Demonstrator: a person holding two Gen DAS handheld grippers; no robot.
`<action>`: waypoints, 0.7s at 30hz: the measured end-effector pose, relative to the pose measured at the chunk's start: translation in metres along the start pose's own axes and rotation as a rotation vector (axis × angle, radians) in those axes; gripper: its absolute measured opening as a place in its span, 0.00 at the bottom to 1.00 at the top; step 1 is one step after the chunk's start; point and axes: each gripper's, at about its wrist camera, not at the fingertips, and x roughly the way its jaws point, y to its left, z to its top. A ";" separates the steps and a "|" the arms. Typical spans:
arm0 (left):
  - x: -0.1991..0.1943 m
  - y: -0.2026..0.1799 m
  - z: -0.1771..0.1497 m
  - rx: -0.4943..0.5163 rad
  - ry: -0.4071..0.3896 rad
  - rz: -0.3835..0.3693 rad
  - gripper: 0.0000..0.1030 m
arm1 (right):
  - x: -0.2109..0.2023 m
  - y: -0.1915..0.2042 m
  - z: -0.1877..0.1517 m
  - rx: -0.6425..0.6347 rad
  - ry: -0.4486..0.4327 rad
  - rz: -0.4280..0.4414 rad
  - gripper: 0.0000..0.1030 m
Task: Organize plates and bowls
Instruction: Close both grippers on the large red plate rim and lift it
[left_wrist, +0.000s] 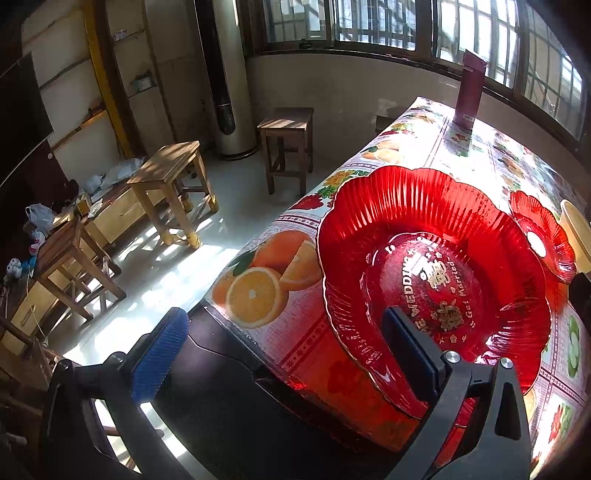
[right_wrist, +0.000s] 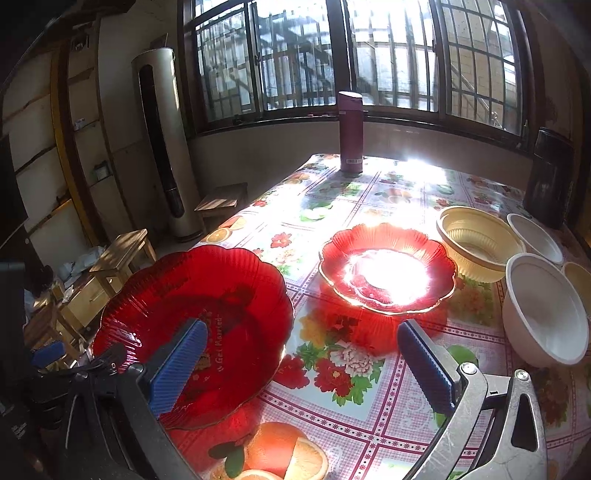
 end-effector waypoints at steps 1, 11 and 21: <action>0.002 0.000 0.000 -0.001 0.006 -0.001 1.00 | 0.002 0.000 0.000 0.000 0.008 0.000 1.00; 0.021 -0.007 0.000 0.003 0.113 -0.023 1.00 | 0.027 0.005 -0.002 0.005 0.095 -0.016 0.99; 0.021 -0.019 0.001 0.038 0.129 -0.048 0.73 | 0.057 0.007 -0.010 0.055 0.239 0.012 0.62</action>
